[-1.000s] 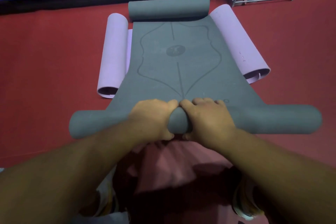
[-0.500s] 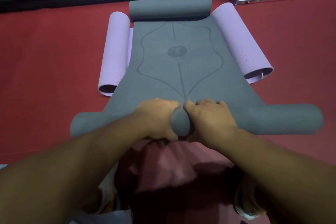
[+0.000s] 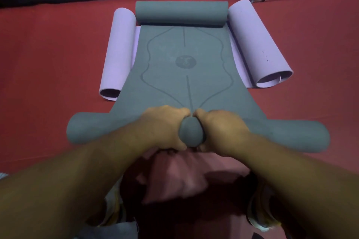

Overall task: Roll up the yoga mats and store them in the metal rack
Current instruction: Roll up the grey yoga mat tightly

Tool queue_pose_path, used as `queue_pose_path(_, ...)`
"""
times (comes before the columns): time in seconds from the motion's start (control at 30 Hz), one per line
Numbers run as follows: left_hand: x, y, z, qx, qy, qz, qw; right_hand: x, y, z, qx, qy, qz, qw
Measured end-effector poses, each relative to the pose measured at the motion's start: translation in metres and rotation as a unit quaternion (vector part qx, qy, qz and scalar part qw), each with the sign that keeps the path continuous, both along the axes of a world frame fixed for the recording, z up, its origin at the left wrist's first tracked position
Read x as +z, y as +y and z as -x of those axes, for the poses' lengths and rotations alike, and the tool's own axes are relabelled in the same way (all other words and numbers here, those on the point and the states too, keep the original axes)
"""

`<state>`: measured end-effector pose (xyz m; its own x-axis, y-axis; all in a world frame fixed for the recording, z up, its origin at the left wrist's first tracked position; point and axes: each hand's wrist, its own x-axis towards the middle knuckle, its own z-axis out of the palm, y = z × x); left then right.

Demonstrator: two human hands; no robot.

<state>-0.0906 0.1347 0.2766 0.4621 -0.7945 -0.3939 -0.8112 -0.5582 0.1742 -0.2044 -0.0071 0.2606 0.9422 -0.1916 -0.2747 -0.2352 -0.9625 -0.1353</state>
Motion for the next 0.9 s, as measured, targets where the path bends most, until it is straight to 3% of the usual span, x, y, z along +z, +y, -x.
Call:
queue_pose_path(0.1, -0.011, 0.005, 0.016, -0.025, -0.110, -0.001, 0.994, -0.001, -0.007, -0.002, -0.001, 0.021, -0.027, 0.999)
queue_pose_path(0.17, -0.019, 0.007, 0.019, -0.025, -0.138, 0.003, 0.990, -0.005, -0.006, 0.000, 0.003, 0.017, -0.031, 0.999)
queue_pose_path(0.3, -0.025, 0.011, 0.011, -0.001, -0.078, 0.031, 0.996, -0.012, 0.003, 0.004, 0.006, 0.013, -0.005, 1.000)
queue_pose_path(0.47, -0.023, 0.012, -0.006, 0.009, 0.047, -0.037, 0.998, -0.019, 0.010, 0.009, 0.020, 0.002, 0.043, 0.999)
queue_pose_path(0.53, -0.025, 0.014, -0.001, 0.005, 0.035, -0.024, 0.999, -0.025, 0.011, 0.008, 0.010, 0.001, 0.026, 1.000)
queue_pose_path(0.7, -0.036, 0.018, 0.018, -0.033, -0.126, 0.017, 0.991, -0.018, -0.006, 0.000, 0.007, 0.050, -0.050, 0.997)
queue_pose_path(0.9, -0.029, 0.013, -0.002, 0.005, -0.022, 0.004, 1.000, -0.023, 0.008, 0.004, 0.012, 0.018, 0.023, 0.999)
